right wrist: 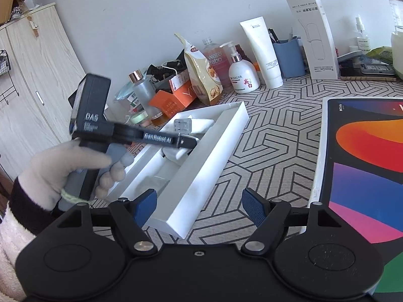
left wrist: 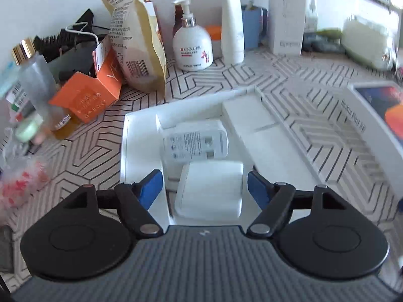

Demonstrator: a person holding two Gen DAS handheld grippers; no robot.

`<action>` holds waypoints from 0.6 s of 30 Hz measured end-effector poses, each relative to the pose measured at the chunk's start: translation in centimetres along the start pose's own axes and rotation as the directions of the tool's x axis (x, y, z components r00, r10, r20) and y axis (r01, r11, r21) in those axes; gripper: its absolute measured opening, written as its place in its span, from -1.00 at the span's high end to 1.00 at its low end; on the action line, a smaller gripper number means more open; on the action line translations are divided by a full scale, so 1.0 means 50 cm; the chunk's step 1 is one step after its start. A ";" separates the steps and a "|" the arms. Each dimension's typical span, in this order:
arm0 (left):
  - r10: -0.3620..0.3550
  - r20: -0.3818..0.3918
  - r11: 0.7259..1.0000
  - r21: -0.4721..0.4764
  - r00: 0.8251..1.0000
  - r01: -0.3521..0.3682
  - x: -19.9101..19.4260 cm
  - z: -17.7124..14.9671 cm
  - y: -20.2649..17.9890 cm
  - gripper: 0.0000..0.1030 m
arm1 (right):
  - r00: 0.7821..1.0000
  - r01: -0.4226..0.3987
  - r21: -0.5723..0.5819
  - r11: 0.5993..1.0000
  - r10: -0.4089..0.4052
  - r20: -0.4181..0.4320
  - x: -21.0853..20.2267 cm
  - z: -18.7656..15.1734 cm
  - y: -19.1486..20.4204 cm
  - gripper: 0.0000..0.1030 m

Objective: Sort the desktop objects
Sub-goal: 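Open the left tool and withdraw from the box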

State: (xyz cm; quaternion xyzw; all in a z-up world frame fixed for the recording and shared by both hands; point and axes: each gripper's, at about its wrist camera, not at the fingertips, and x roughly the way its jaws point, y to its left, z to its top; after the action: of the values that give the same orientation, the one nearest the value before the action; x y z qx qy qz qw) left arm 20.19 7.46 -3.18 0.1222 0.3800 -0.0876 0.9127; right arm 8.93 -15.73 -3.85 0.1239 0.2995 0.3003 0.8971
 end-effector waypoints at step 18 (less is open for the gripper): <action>-0.079 0.006 0.993 0.090 0.997 0.078 -0.085 -0.058 -0.034 -0.06 | 1.000 0.007 0.015 1.000 -0.008 0.020 -0.025 -0.009 -0.009 -0.54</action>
State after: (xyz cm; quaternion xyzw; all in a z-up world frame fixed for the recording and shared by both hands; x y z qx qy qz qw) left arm 14.85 6.96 -2.41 0.1476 0.3758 -0.1409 0.9039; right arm 8.06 -16.83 -3.78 0.1325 0.2933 0.2935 0.9002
